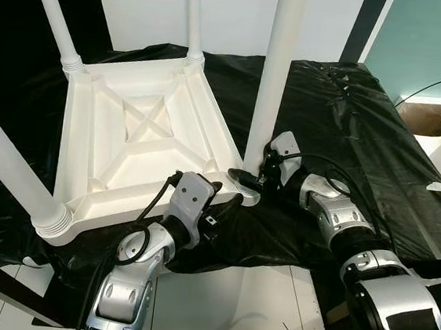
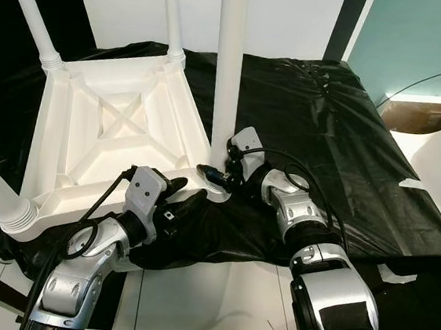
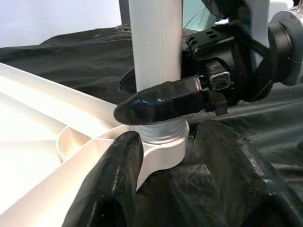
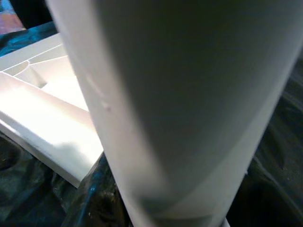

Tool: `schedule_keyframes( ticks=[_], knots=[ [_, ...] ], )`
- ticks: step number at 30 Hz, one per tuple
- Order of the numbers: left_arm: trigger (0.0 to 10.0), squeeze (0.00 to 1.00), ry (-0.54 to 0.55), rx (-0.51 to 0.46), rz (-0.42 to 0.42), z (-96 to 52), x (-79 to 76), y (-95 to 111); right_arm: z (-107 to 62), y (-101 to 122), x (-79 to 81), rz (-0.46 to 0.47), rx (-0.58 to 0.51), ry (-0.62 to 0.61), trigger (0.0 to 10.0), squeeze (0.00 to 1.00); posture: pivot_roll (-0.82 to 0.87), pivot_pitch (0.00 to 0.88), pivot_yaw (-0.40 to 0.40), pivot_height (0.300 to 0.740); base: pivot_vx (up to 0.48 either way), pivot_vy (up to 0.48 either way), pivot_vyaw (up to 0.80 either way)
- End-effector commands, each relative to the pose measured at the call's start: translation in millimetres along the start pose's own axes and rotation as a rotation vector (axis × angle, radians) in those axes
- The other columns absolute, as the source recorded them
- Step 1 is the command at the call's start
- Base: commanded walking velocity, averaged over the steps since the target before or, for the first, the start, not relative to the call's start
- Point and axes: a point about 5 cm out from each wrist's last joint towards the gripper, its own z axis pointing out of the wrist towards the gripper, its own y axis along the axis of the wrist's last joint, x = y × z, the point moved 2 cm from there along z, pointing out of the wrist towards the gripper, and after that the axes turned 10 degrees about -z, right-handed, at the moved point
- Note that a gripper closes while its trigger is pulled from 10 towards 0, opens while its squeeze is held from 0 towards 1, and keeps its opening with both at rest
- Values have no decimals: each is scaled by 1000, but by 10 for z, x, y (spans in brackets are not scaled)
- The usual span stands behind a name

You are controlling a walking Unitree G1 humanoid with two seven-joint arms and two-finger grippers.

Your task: Building children table

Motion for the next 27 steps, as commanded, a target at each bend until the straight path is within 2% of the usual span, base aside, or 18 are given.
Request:
schedule_keyframes(
  ticks=[1,6,10,15,16,17,19,22,27],
  knots=[
    [10000,0,76,-1,-3,-21,41,-2,22,-122,96,43,50,-45,10000,0,67,0,-44,740,0,0,0],
    [10000,0,74,0,-5,-24,36,-7,49,-132,130,75,50,-94,10000,0,67,0,-44,740,0,0,0],
    [10000,0,73,4,-5,-40,32,-15,112,-168,238,192,71,-253,10000,0,71,0,-42,740,0,0,0],
    [10000,0,75,10,-6,-52,34,-26,140,-173,254,261,89,-374,10000,0,71,0,-40,740,0,0,0],
    [10000,0,74,11,-7,-57,31,-28,140,-163,254,274,98,-447,10000,0,72,0,-39,740,0,0,0],
    [10000,0,74,11,-7,-57,31,-28,140,-163,254,274,98,-447,10000,0,72,0,-39,740,0,0,0],
    [10000,0,73,14,-11,-62,20,-35,153,-155,324,315,106,-541,10000,0,74,0,-39,740,0,0,0],
    [10000,0,72,16,-14,-63,12,-37,176,-134,398,338,102,-544,10000,0,76,0,-39,740,0,0,0],
    [10000,0,74,20,-18,-71,7,-43,157,-72,392,319,85,-546,10000,0,77,0,-42,740,0,0,0]
  ],
)
